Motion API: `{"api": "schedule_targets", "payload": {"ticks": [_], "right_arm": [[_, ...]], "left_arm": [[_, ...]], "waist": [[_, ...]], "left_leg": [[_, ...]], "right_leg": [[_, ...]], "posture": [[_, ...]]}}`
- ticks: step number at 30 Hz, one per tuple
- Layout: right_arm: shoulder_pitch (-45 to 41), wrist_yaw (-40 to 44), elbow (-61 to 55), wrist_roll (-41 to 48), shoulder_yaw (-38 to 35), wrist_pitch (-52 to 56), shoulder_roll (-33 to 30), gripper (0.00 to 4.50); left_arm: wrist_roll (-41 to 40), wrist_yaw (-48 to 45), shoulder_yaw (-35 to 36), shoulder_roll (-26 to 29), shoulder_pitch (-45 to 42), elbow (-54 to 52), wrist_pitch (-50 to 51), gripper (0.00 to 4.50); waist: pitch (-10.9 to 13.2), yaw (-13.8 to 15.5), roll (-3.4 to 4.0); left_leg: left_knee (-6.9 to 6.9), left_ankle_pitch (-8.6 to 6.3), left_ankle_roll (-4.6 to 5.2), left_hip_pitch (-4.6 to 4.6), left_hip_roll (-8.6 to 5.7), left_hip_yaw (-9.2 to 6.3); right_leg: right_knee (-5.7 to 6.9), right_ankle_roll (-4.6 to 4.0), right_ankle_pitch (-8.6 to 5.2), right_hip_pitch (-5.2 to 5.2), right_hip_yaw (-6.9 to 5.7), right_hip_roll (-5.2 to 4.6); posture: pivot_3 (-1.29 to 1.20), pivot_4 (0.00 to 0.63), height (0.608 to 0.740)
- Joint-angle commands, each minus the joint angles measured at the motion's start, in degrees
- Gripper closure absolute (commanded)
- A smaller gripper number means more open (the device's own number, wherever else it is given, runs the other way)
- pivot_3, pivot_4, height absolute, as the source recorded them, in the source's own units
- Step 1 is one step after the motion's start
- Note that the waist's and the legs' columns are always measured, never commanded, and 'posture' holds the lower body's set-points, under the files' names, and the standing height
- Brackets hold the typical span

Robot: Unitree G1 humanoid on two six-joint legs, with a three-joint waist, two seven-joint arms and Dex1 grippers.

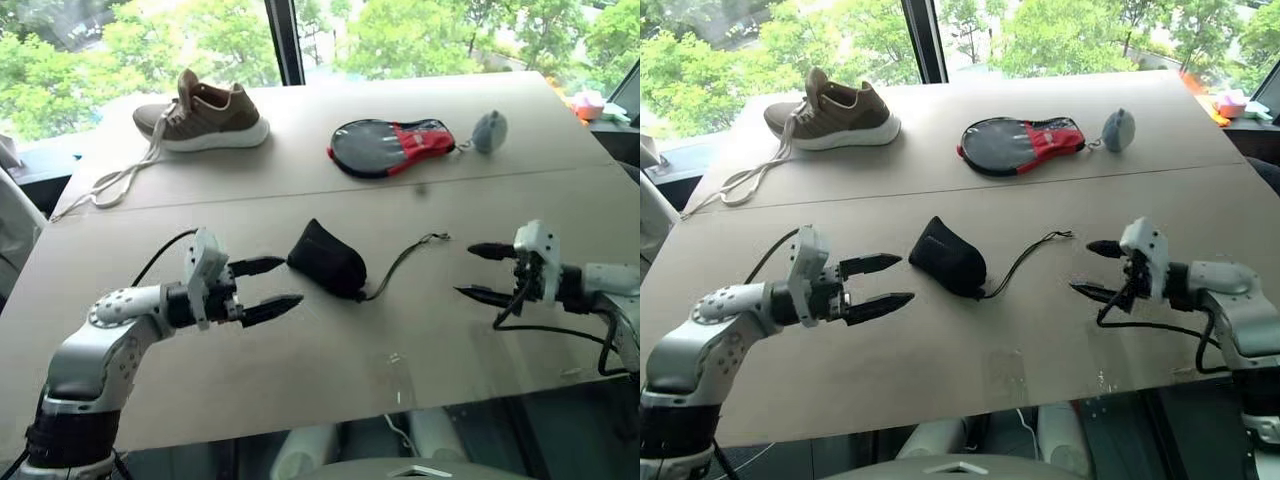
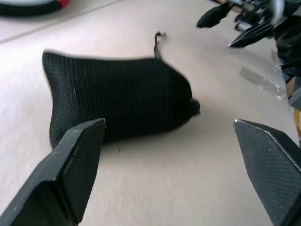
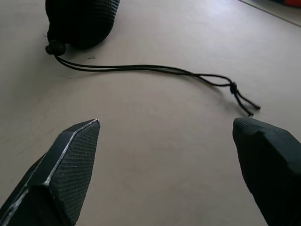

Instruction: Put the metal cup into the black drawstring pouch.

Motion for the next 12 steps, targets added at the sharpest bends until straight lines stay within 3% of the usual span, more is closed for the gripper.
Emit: {"api": "schedule_targets", "payload": {"ticks": [1,5,12], "right_arm": [[4.3,2.7,3.0,1.3,-3.5,-7.9,3.1,0.03],[7.2,7.3,9.3,-0.4,-4.5,-19.9,5.2,0.03],[6.8,11.0,14.7,0.5,-5.7,-25.8,4.5,0.03]], "left_arm": [[3.6,2.0,1.1,-2.7,8.1,-4.7,-7.2,0.0],[15.3,8.6,-2.6,-8.0,11.8,0.5,-20.5,0.0],[16.5,10.7,-4.6,-11.0,11.9,1.5,-25.0,0.0]], "waist": [[0.0,0.2,0.01],[0.1,1.4,0.22],[0.1,1.6,0.21]], "left_leg": [[0.0,-0.01,0.01,0.05,0.0,0.04],[-0.01,-0.41,0.15,0.93,0.0,0.14],[0.16,-0.41,0.15,0.98,0.2,0.39]], "right_leg": [[0.0,0.0,0.0,0.07,0.02,-0.01],[-0.04,-0.01,-0.02,1.02,-0.01,-0.09],[-0.04,0.03,0.04,1.11,-0.16,-0.13]], "posture": [[0.0,0.15,0.74],[0.0,0.15,0.74],[0.0,0.15,0.74]]}}
